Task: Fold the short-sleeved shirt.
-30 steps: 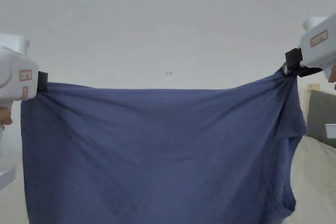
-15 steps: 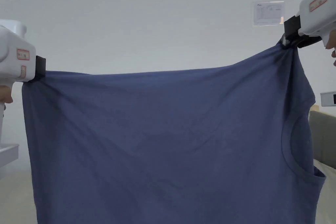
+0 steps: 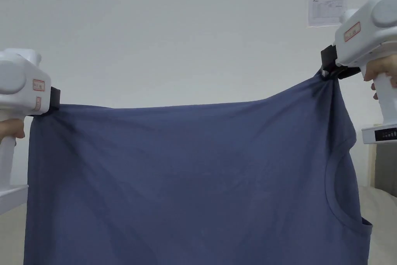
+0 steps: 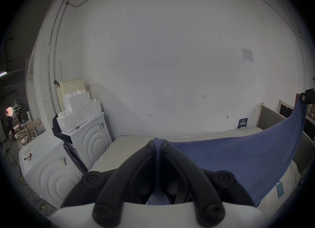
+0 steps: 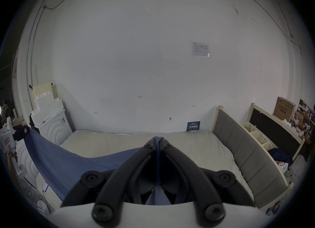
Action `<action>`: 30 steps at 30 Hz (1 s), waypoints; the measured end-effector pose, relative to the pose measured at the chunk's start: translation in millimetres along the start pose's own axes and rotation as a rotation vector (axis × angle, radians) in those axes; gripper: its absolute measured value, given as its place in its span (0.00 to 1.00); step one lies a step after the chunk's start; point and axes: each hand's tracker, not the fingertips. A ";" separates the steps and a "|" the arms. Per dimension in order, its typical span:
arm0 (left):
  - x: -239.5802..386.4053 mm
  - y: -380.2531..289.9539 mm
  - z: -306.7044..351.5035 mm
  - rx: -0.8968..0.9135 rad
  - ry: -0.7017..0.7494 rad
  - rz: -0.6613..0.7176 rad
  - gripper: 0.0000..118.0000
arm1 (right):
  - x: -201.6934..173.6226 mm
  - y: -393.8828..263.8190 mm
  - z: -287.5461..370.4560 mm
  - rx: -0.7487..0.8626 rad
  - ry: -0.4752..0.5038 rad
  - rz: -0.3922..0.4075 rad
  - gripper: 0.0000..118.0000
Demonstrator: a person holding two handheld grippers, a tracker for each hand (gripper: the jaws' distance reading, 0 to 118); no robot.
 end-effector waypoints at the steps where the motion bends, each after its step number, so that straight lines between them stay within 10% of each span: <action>1: 0.9 2.3 -7.6 -0.003 0.003 0.003 0.02 | -1.9 2.1 -6.9 -0.002 -0.003 0.004 0.06; 30: 35.4 -13.7 -197.3 -0.050 0.037 -0.031 0.02 | -28.5 2.6 -206.2 -0.092 -0.049 0.083 0.06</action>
